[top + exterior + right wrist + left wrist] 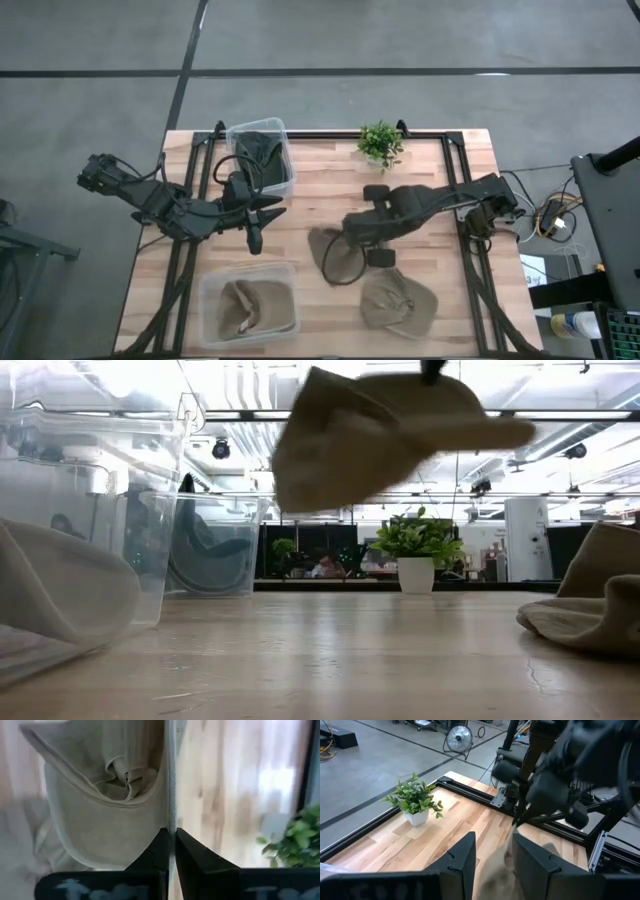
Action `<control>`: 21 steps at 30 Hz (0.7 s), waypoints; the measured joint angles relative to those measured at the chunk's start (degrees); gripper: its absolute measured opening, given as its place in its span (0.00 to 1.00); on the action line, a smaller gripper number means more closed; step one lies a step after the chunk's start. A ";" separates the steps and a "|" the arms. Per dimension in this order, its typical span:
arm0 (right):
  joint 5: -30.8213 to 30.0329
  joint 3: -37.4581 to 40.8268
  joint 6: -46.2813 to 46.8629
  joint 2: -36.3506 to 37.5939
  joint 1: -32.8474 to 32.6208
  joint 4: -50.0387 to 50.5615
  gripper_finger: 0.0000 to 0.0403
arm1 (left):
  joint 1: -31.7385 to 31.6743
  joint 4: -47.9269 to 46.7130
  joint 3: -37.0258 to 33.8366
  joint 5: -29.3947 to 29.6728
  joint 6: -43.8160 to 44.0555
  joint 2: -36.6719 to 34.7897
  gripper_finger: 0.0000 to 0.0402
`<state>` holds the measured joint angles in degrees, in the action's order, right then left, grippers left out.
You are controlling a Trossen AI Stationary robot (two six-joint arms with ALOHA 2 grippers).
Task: Pick & Place hat
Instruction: Put the brown cap into the bottom transparent bin
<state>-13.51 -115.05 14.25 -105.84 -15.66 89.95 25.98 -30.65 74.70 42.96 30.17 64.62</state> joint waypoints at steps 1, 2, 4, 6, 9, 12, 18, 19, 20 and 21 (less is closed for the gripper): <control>-0.46 -0.90 0.00 0.40 0.13 -0.20 0.03 | 0.00 -0.02 0.00 0.00 0.00 0.00 0.30; -0.97 -1.80 -0.05 0.61 0.22 -0.29 0.03 | 0.00 -0.04 0.00 0.00 0.00 0.00 0.30; -3.87 -3.79 0.44 0.98 0.35 -0.39 0.03 | 0.00 0.01 0.00 0.03 0.02 0.00 0.30; -7.46 -5.42 1.57 1.26 0.42 0.10 0.03 | 0.00 0.04 0.00 0.49 0.04 0.00 0.30; -10.78 -7.69 2.12 1.63 0.54 0.08 0.03 | 0.01 0.15 0.00 0.68 0.43 0.00 0.30; -10.81 -10.36 1.61 1.83 0.51 -0.80 0.03 | 0.02 0.14 0.00 1.79 0.52 0.00 0.30; -4.23 -11.92 -1.18 1.83 0.64 -6.63 0.03 | 0.02 0.15 0.00 3.95 -0.29 -0.04 0.30; -2.08 -11.72 -1.28 1.83 0.64 -8.02 0.03 | 0.02 0.17 0.00 4.37 -0.31 -0.04 0.30; -0.05 -11.40 -1.34 1.83 0.67 -9.56 0.03 | 0.02 0.17 0.00 4.95 -0.32 -0.04 0.30; 1.62 -11.03 -1.41 1.83 0.67 -10.97 0.03 | 0.02 0.16 0.00 5.70 -0.34 -0.04 0.30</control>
<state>-11.90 -126.08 12.84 -104.01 -14.99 78.98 26.00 -30.49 74.70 48.66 29.83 64.58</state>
